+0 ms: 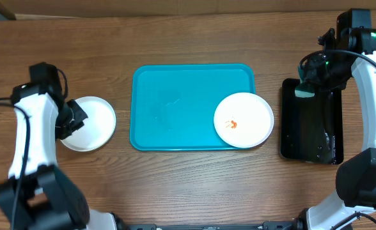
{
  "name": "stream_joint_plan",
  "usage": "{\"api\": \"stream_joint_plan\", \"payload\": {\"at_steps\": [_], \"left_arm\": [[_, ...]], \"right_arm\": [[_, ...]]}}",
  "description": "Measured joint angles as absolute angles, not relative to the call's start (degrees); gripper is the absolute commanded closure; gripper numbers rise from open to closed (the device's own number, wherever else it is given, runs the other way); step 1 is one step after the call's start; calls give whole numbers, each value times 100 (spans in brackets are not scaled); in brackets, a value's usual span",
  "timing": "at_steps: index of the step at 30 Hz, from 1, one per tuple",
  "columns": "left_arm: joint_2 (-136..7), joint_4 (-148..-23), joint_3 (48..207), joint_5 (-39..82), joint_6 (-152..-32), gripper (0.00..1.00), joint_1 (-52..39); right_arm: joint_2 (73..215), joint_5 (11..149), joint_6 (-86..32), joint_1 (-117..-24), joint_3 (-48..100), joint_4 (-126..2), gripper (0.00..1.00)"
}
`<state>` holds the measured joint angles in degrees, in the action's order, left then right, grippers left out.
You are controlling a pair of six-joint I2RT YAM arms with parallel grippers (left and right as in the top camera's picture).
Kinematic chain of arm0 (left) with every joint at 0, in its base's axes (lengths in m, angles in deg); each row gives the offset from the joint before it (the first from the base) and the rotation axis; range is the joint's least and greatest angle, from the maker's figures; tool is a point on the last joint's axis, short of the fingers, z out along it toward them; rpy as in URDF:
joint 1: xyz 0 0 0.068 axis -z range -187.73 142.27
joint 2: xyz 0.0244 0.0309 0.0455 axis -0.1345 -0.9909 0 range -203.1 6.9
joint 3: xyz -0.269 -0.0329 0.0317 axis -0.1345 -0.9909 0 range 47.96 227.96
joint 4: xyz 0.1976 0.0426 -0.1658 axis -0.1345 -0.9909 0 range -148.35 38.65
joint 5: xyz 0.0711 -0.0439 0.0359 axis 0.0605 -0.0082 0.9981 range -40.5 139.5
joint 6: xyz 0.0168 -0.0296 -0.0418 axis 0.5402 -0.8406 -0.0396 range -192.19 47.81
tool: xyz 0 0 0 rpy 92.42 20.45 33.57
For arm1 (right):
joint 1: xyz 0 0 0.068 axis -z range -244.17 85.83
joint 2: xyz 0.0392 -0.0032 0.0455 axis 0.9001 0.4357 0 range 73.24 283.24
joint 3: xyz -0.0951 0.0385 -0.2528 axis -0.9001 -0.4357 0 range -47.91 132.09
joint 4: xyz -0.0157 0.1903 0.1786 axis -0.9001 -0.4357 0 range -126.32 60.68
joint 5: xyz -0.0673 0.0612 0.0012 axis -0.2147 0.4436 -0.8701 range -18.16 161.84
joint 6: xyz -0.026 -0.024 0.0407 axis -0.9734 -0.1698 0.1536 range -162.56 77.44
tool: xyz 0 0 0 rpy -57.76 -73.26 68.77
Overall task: Clean dirty plates on tray and stack at the side
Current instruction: 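Open the left gripper and lift it off the white plate stack, then move the left gripper right toward the teal tray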
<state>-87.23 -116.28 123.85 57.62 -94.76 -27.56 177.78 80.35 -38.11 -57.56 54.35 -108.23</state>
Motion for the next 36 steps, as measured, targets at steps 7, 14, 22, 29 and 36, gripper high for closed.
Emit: {"api": "stream_joint_plan", "payload": {"at_steps": [7,14,22,29,36], "left_arm": [[-7803,-11960,12398,5460,-9107,0,-2756],[-6996,-12080,12401,5300,-8816,0,-2756],[-5729,-12065,12280,4750,-8193,0,-2756],[-4570,-12037,11649,4409,-7832,0,-2756],[-3849,-12039,11319,4173,-7751,0,-2756]], "right_arm": [[17778,8035,-3811,-5756,5435,-10830,96],[17778,8035,-3811,-5756,5435,-10839,96],[17778,8031,-3813,-5756,5430,-10836,96],[17778,8033,-3813,-5756,5428,-10834,96],[17778,8035,-3813,-5756,5428,-10836,96]]}}
